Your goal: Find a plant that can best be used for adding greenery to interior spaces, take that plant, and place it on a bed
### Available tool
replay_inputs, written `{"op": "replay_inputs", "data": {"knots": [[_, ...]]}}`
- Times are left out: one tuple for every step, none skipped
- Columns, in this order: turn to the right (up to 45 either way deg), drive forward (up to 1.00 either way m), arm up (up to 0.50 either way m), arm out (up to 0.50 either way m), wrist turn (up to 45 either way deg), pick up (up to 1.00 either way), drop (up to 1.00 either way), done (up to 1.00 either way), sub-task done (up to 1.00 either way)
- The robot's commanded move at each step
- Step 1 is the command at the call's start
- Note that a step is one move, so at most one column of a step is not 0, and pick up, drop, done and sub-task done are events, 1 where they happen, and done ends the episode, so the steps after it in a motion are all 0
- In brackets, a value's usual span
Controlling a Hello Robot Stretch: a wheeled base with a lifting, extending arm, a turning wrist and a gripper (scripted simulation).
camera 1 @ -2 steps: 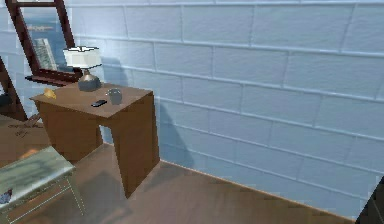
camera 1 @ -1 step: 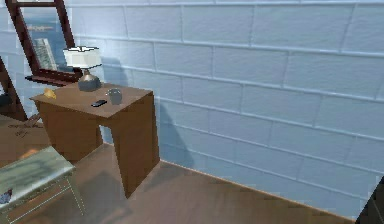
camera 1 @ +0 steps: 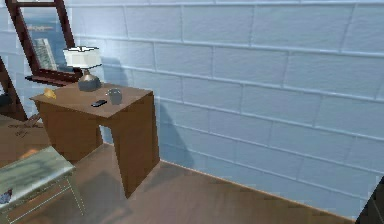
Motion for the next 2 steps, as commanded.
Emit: {"op": "replay_inputs", "data": {"knots": [[0.0, 0.00, 0.00, 0.00, 45.0, 0.00, 0.00, 0.00, 0.00], [0.0, 0.00, 0.00, 0.00, 45.0, 0.00, 0.00, 0.00, 0.00]]}}
